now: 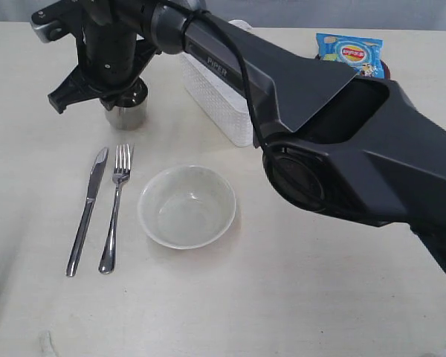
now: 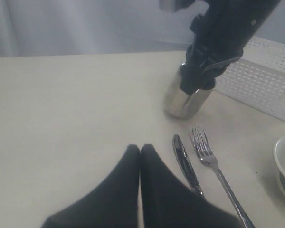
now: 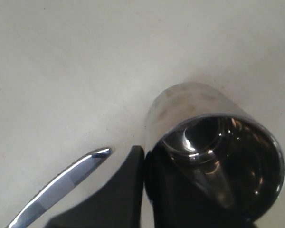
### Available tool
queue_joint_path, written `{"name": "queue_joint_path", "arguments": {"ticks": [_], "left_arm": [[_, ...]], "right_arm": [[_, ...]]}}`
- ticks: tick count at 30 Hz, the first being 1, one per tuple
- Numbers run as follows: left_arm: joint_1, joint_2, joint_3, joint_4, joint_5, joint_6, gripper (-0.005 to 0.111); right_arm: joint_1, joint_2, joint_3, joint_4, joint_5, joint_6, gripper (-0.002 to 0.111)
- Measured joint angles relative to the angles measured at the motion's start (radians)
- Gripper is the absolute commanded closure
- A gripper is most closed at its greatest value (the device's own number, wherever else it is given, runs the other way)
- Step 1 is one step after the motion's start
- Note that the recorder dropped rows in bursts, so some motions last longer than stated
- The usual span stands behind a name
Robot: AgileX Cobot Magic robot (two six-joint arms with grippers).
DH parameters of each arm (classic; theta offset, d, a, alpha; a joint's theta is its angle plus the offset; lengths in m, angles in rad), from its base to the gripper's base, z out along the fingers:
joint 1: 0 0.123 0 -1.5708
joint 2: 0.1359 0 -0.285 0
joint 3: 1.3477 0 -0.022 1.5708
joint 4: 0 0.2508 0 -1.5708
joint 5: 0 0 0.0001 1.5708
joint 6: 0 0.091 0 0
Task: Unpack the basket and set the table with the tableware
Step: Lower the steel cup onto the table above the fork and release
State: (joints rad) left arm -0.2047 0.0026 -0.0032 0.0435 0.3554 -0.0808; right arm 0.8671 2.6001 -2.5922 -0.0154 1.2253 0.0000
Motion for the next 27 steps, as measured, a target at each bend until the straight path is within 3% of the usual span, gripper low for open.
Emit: {"name": "queue_joint_path", "arguments": {"ticks": [18,24,27], "left_arm": [[0.0,0.0,0.0,0.0,0.0,0.0,0.107],[0.0,0.0,0.0,0.0,0.0,0.0,0.107],[0.0,0.0,0.0,0.0,0.0,0.0,0.107]], "right_arm": [[0.0,0.01,-0.004,-0.002,0.0,0.03,0.108],[0.0,0.01,-0.004,-0.002,0.0,0.032,0.078],[0.0,0.01,-0.004,-0.021,0.0,0.045,0.076]]}}
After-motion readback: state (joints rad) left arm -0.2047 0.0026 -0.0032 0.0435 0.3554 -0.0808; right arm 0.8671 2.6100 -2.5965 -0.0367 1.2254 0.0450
